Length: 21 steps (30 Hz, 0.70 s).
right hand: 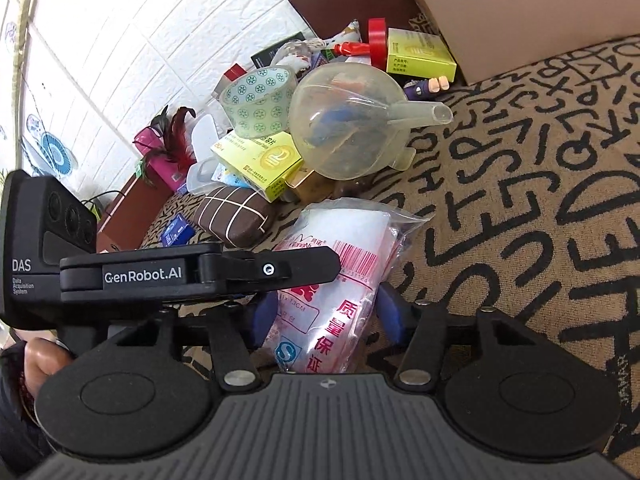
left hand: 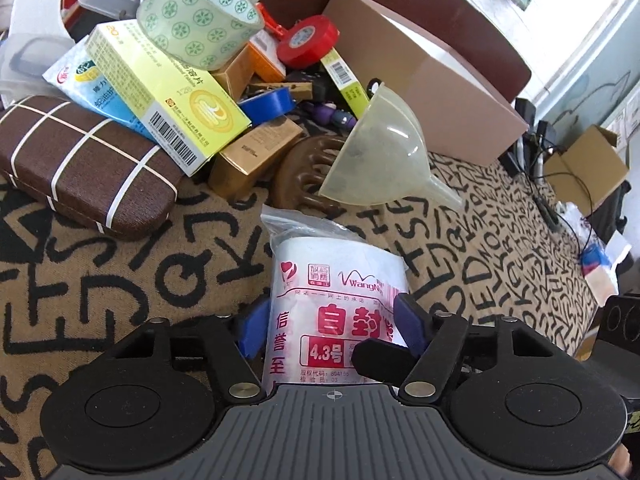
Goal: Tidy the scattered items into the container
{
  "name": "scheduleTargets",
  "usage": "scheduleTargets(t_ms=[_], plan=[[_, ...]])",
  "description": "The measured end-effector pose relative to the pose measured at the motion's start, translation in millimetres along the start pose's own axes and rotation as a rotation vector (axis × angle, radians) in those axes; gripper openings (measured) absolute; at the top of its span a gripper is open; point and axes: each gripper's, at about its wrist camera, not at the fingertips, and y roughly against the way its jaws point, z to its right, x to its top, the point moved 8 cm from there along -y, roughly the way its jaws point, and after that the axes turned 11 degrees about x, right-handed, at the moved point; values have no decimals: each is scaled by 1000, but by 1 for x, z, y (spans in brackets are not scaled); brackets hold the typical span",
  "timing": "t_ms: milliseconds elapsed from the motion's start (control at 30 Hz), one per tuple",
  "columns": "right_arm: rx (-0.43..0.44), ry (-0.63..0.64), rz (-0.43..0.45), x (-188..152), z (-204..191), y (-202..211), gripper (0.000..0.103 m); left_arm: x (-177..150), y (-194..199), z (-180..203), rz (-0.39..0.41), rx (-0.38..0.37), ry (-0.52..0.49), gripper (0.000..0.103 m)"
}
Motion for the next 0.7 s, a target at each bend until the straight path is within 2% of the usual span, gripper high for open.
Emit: scheduleTargets(t_ms=[67,100,167,267,300,467,700], plan=[[4,1,1,-1,0,1,59,0,-1,-3,-1,-14,16,72],[8,0,1,-1,1,0,60,0,-1,-3,-1,-25,25,78],[15,-8,6,0,2,0,62,1,-2,-2,2,-25,26,78],[4,18,4,1,0,-5,64,2,-4,2,11,5,2,77],[-2,30,3,2,-1,-7,63,2,-4,3,12,23,-3,69],[-23,54,-2,-2,-6,-1,54,-8,6,13,13,75,-23,69],[-24,45,-4,-13,-14,27,49,-20,25,31,1,49,-17,69]])
